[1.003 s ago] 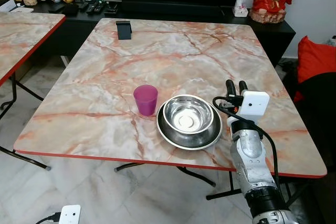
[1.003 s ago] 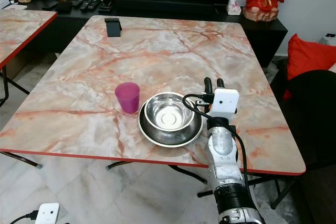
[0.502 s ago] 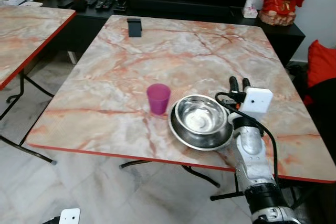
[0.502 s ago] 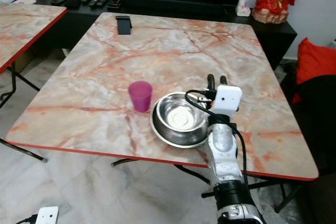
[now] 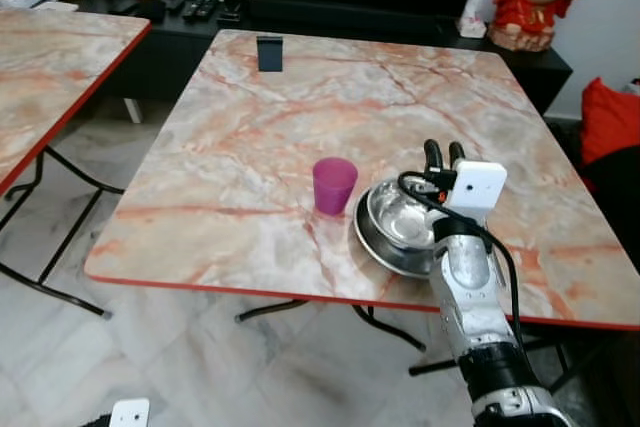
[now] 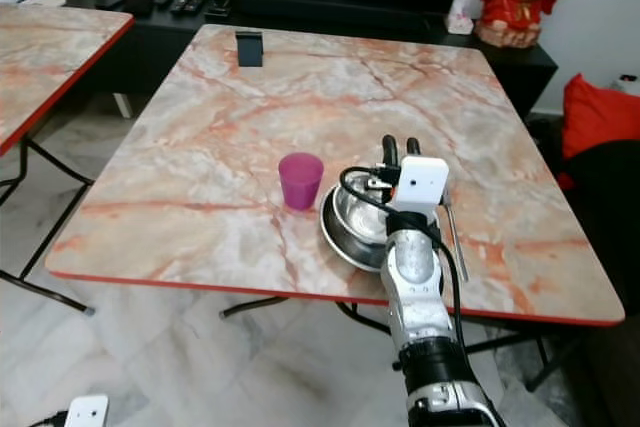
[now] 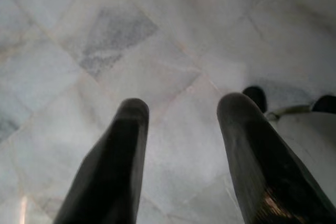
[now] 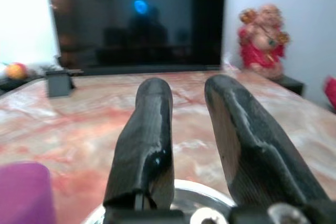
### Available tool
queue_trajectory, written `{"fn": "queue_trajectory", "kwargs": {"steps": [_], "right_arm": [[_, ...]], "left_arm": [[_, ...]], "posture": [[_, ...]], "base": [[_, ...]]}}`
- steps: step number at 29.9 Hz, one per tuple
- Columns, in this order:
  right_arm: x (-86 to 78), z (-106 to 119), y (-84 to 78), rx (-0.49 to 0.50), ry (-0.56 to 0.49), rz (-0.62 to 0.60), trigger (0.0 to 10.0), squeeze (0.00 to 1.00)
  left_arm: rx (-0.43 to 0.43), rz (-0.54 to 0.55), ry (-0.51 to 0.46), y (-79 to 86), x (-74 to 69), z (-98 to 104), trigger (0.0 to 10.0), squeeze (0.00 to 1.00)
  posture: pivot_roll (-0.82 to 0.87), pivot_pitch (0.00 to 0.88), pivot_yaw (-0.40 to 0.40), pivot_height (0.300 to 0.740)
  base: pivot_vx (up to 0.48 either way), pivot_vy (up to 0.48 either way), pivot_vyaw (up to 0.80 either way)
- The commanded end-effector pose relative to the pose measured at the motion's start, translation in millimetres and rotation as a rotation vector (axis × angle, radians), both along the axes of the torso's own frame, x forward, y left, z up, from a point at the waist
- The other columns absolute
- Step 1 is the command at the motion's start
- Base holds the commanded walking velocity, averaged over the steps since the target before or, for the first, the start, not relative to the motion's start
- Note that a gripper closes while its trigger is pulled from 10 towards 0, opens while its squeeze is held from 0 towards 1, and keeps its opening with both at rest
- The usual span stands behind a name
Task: Setting the table
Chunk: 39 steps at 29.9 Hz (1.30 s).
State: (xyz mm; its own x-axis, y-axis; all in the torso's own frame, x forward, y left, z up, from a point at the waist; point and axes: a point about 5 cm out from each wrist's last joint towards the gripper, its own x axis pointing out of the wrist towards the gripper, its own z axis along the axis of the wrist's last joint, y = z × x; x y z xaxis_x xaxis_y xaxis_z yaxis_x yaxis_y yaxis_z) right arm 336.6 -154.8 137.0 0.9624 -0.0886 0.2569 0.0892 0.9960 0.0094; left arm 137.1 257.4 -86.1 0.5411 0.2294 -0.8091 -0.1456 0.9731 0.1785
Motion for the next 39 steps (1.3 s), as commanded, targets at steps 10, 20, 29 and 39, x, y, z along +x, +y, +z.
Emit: {"fn": "queue_trajectory", "kwargs": {"steps": [10,20,29,39], "right_arm": [[2.9,3.2,2.7,0.0,-0.015,0.006,10.0,0.0],[4.3,2.3,9.7,0.003,-0.012,0.025,10.0,0.0],[4.3,4.6,8.1,0.003,-0.019,0.023,10.0,0.0],[4.3,6.1,7.1,0.007,-0.021,0.014,10.0,0.0]], "left_arm": [[0.01,-0.017,0.025,0.6,-5.4,-1.8,10.0,0.0],[0.018,-0.026,0.037,1.4,-7.8,-2.5,10.0,0.0],[0.019,-0.02,0.029,3.2,-5.6,-1.2,10.0,0.0],[0.018,-0.017,0.023,4.9,-3.3,0.1,10.0,0.0]], "posture": [[0.0,0.0,-0.057,0.74],[-0.01,0.0,-0.049,0.74],[-0.02,0.0,-0.041,0.74],[-0.03,0.0,-0.03,0.74]], "base": [[0.0,0.286,0.0],[0.0,0.287,0.0],[0.0,0.285,0.0],[0.0,0.286,0.0]]}}
